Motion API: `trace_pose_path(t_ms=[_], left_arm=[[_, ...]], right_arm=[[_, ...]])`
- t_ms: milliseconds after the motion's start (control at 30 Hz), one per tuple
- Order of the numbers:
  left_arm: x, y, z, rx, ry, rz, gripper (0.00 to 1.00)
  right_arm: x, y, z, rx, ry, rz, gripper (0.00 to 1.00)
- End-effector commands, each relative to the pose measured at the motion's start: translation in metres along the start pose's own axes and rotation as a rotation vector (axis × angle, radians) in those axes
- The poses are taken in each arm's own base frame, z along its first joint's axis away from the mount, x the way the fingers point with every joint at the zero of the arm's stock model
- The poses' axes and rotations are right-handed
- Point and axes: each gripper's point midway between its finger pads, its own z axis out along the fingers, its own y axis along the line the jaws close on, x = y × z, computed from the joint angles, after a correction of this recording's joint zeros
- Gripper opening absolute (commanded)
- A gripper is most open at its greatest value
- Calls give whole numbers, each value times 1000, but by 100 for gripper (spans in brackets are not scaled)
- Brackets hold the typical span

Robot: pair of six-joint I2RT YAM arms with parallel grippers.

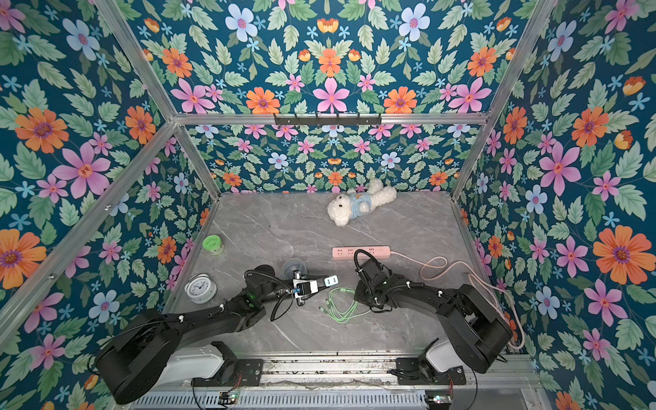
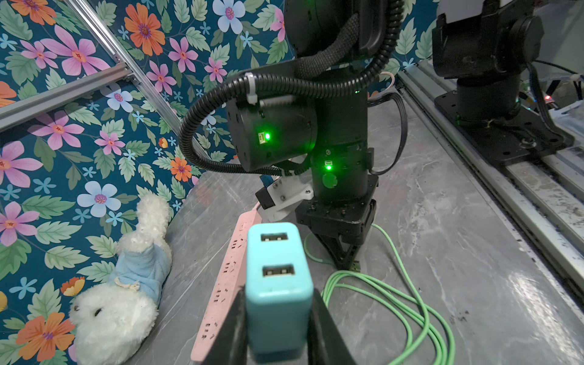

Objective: Charge the cordless meat grinders
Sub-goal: Pick up the charging cable from the center of the board.

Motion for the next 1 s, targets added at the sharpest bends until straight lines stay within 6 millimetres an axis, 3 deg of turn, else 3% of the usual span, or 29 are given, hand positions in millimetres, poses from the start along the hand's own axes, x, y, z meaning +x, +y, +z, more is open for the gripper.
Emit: trace_pose_path(t_ms=[0, 133, 300, 500, 667, 967], left_arm=[[-2, 2, 1, -6, -2, 18, 0], [-4, 3, 2, 0, -10, -5, 0], [-4, -1, 6, 54, 1, -44, 0], [-11, 3, 10, 67, -15, -97, 0], [-13, 10, 15, 70, 9, -186, 0], [-19, 34, 28, -4, 91, -416, 0]], right_arm=[[22, -58, -5, 242, 69, -30, 5], [11, -50, -19, 214, 18, -59, 4], [-15, -27, -52, 112, -133, -138, 5], [-59, 23, -117, -143, -439, -246, 5], [-74, 74, -171, -378, -610, -389, 4], [-89, 133, -214, -605, -751, -493, 3]])
